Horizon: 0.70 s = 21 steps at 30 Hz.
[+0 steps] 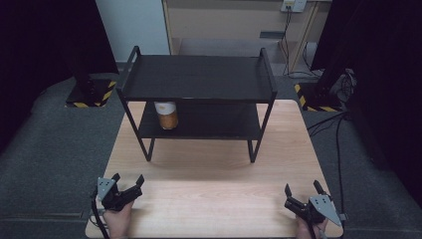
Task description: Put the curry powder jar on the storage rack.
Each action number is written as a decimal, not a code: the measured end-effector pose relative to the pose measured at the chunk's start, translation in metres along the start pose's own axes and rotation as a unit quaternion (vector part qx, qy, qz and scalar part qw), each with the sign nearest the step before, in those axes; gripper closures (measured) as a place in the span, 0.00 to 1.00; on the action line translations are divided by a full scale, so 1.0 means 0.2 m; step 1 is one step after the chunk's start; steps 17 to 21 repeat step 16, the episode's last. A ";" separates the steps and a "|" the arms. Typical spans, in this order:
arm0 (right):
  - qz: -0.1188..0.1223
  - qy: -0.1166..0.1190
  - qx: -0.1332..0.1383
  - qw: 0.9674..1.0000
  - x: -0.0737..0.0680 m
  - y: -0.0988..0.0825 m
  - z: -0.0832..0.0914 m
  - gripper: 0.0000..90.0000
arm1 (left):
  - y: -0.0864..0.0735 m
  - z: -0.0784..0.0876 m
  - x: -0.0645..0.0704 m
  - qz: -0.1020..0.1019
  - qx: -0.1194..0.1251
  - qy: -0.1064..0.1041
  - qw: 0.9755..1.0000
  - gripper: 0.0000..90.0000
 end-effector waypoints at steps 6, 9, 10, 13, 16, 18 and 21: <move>0.000 0.000 0.000 1.000 0.00 0.00 0.00 0.01 | 0.00 0.00 0.00 0.002 0.003 -0.002 1.000 0.00; 0.000 0.001 0.000 1.000 0.00 0.00 0.00 0.01 | -0.01 0.01 -0.01 0.007 0.005 -0.003 1.000 0.00; 0.000 0.001 0.001 1.000 0.00 0.00 0.00 0.01 | -0.01 0.01 -0.01 0.006 0.006 -0.003 1.000 0.00; 0.000 0.001 0.002 1.000 0.00 0.00 0.00 0.01 | -0.01 0.01 -0.01 0.003 0.005 -0.003 1.000 0.00; 0.000 0.002 0.002 1.000 0.00 0.00 0.00 0.01 | -0.01 0.01 -0.01 0.005 0.005 -0.002 1.000 0.00; 0.000 0.002 0.002 1.000 0.00 0.00 0.00 0.01 | -0.01 0.01 -0.01 0.005 0.005 -0.002 1.000 0.00; 0.000 0.002 0.002 1.000 0.00 0.00 0.00 0.01 | -0.01 0.01 -0.01 0.005 0.005 -0.002 1.000 0.00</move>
Point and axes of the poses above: each handheld gripper's, and its own axes: z roughly backward along the jaws, y roughly out of its top, x roughly to its right, the point moved 2 cm from there along -z, roughly forward along the jaws, and after that the axes turned 3 degrees about y, right-handed, at the moved point
